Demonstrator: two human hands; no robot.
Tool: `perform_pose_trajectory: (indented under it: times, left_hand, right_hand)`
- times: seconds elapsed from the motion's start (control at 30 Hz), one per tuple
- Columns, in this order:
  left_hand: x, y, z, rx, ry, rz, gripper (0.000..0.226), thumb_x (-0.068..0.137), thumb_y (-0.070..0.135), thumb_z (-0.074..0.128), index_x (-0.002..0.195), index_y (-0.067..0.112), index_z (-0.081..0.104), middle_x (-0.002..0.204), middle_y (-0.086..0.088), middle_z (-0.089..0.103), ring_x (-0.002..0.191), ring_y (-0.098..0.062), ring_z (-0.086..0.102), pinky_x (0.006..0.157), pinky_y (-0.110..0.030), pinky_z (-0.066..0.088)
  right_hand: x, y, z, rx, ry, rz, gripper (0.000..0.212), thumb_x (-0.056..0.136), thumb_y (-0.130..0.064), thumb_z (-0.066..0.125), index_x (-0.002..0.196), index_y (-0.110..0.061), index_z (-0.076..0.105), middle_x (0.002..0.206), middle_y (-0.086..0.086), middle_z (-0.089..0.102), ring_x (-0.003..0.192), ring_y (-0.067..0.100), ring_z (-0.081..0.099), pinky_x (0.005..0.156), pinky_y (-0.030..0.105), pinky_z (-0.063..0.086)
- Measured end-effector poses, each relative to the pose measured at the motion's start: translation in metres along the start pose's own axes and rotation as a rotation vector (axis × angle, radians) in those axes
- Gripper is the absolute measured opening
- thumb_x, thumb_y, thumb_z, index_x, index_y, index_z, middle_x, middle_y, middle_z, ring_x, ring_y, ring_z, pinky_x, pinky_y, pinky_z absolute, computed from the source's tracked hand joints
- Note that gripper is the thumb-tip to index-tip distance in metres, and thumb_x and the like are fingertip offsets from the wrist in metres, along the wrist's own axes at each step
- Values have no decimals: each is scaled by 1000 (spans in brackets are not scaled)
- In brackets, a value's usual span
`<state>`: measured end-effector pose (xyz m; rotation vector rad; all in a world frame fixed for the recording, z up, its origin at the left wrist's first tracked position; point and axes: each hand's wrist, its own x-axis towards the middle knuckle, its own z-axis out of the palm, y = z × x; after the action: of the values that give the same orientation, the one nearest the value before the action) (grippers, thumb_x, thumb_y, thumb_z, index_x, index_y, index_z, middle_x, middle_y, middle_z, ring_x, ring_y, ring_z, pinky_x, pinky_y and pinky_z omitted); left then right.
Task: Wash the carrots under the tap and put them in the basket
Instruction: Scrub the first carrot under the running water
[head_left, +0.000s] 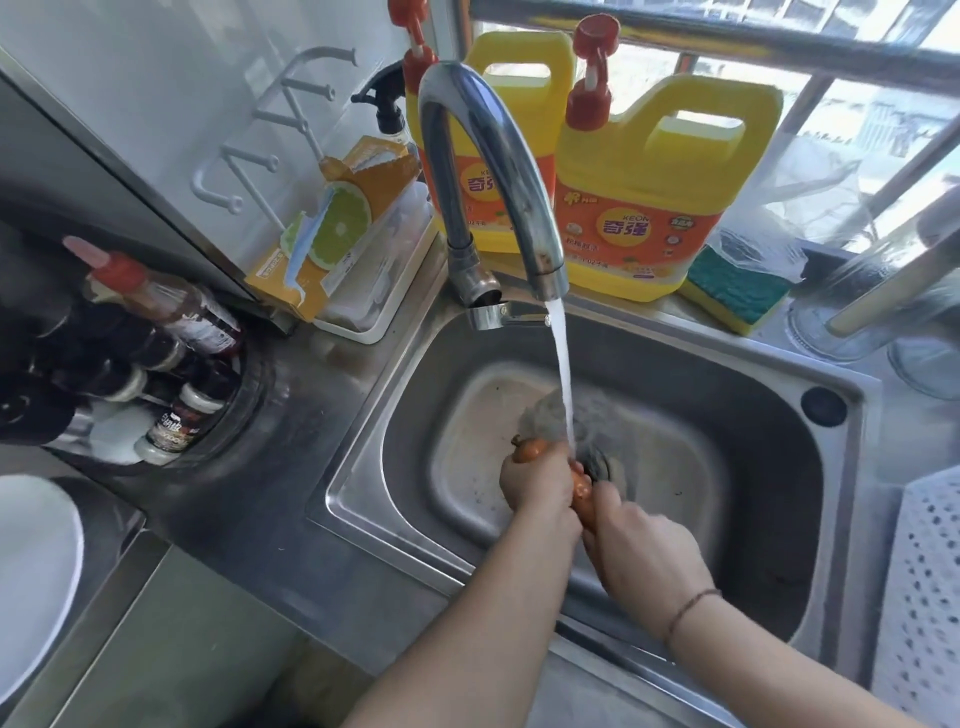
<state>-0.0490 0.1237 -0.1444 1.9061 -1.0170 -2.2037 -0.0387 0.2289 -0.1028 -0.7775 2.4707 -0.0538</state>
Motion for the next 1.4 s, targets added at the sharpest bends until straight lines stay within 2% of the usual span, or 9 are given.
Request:
perform_pose_trajectory:
  times: [0.1, 0.27, 0.47, 0.57, 0.63, 0.8, 1.0, 1.2, 1.4]
  left_hand:
    - [8, 4, -4, -52, -187, -53, 18, 78, -2, 71, 69, 5, 57, 55, -9, 53, 45, -18, 49, 47, -24, 47]
    - [4, 8, -23, -468, -531, -132, 23, 87, 9, 53, 64, 10, 53, 60, -1, 46, 47, -10, 45, 46, -21, 43]
    - [-3, 11, 5, -211, -141, 25, 32, 98, 30, 57, 74, 9, 53, 52, -7, 51, 41, -18, 50, 47, -24, 46]
    - [-6, 6, 13, 2, -76, 210, 30, 105, 34, 45, 104, 5, 51, 71, -10, 61, 52, -19, 59, 49, -27, 52]
    - [-8, 0, 11, 53, -217, 267, 24, 106, 22, 45, 126, 12, 38, 93, -10, 60, 65, -19, 62, 53, -27, 55]
    - [3, -5, -11, 160, -592, 210, 62, 93, -13, 53, 136, 24, 28, 113, -12, 58, 87, -17, 66, 70, -36, 59]
    - [1, -9, -4, 350, -106, 545, 34, 96, 23, 62, 124, 10, 49, 104, -2, 67, 94, -13, 65, 86, -25, 52]
    - [8, 14, -6, -119, -160, 68, 28, 104, 37, 43, 93, 12, 53, 67, -15, 60, 46, -23, 58, 54, -31, 53]
    - [-1, 19, -14, -265, -582, -48, 36, 104, 41, 38, 94, 13, 58, 88, -10, 71, 78, -21, 69, 75, -41, 53]
  right_hand:
    - [8, 6, -1, 401, -5, 14, 26, 98, -41, 52, 91, -18, 41, 88, 4, 63, 75, 24, 62, 57, 28, 37]
    - [3, 8, -7, 1387, -486, 221, 24, 103, -30, 49, 91, -10, 41, 58, 2, 44, 36, 11, 31, 33, 16, 26]
    - [11, 3, -8, 125, 56, 24, 20, 103, -38, 41, 100, -18, 38, 100, 6, 66, 90, 33, 68, 62, 35, 39]
    - [12, -1, 0, -141, 245, 19, 17, 92, -18, 59, 104, -11, 49, 83, 7, 67, 63, 33, 70, 47, 36, 48]
    - [15, 12, 15, -109, 356, 35, 34, 67, -11, 84, 86, -8, 55, 57, 6, 57, 33, 30, 55, 31, 27, 34]
    - [12, 29, 26, -22, 422, 33, 38, 70, -24, 87, 89, -6, 59, 52, 6, 55, 28, 30, 51, 36, 21, 22]
    - [8, 12, 31, 20, 501, -21, 55, 62, -24, 90, 89, -9, 46, 51, 7, 53, 25, 29, 48, 32, 21, 24]
    - [-5, 0, 21, 293, 212, 51, 28, 90, -36, 62, 105, -22, 43, 86, 1, 67, 71, 33, 67, 52, 34, 41]
    - [5, 17, 16, 822, -43, 153, 22, 78, -19, 76, 78, -25, 55, 69, -6, 61, 64, 16, 60, 66, 35, 55]
